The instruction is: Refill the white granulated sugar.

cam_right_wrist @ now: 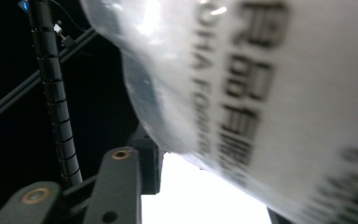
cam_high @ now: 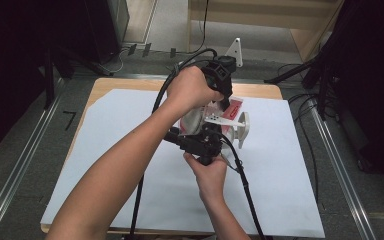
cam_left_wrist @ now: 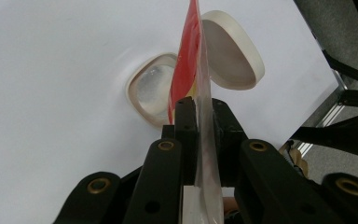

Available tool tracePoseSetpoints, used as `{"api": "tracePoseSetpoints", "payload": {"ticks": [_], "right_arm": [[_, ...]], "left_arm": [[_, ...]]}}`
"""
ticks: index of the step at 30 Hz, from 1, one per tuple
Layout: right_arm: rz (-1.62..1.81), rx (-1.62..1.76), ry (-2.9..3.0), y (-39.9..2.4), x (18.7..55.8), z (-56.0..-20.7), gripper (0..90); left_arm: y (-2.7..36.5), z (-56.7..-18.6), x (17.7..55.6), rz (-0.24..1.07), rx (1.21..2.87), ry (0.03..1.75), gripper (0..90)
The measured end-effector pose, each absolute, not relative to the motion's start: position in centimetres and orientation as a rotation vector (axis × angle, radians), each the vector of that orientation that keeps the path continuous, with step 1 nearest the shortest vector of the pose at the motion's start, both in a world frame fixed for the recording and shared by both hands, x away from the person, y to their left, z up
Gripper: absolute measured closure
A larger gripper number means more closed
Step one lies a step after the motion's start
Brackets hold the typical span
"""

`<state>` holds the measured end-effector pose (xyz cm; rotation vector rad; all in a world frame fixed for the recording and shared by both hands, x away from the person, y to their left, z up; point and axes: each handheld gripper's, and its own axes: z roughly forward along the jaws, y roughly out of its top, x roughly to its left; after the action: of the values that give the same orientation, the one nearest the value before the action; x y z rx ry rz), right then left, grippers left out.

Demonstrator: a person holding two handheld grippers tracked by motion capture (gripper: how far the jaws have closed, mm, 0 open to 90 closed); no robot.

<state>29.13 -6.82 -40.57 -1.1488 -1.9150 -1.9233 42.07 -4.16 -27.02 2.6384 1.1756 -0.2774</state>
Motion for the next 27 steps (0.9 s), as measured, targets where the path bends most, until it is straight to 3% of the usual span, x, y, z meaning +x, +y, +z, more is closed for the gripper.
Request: {"api": "tracePoseSetpoints", "payload": {"ticks": [12,27], "right_arm": [[-1.949,-1.158,-1.845,-7.10,29.11,-41.01,67.4],[-1.961,-1.161,-1.809,-7.65,29.20,-41.05,68.2]], "left_arm": [[-4.30,-26.99,41.72,-0.272,2.644,1.113,78.3],[-3.38,-26.06,41.53,-0.250,2.641,1.074,80.0]]}}
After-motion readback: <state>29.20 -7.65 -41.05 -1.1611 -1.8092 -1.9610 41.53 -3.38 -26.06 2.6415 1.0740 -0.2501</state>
